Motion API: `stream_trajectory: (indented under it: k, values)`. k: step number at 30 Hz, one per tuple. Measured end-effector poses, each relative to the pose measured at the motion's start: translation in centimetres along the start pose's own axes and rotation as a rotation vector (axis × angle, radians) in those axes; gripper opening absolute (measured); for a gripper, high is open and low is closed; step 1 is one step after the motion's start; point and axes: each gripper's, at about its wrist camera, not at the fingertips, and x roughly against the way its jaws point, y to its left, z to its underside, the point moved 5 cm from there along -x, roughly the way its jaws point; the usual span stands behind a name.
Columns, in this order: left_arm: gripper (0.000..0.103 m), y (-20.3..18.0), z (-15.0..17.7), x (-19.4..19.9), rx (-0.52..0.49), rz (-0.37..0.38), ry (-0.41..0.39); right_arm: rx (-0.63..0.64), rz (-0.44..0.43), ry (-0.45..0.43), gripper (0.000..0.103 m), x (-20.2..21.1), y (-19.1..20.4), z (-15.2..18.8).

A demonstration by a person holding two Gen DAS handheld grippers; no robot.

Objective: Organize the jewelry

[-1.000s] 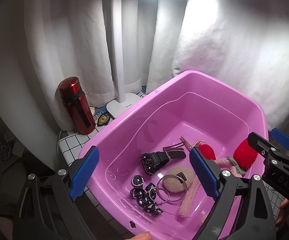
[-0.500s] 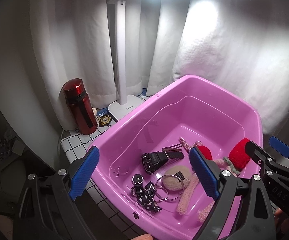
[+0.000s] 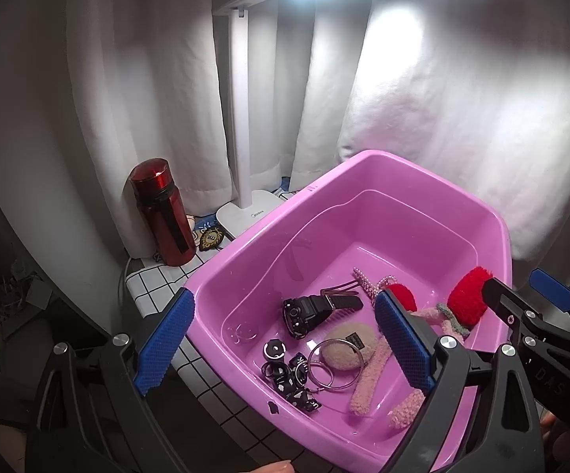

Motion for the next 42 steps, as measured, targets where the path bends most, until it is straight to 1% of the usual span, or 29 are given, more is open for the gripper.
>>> stream_trajectory:
  k: [16,42]
  values:
    - [0.091,0.06,0.22,0.33,-0.019,-0.014,-0.011,0.011,0.004,-0.005,0.075,0.63,0.33,0.27]
    - [0.091,-0.56,0.23,-0.04,-0.015,-0.004,0.001,0.018,0.018,-0.003,0.075,0.84,-0.20,0.19]
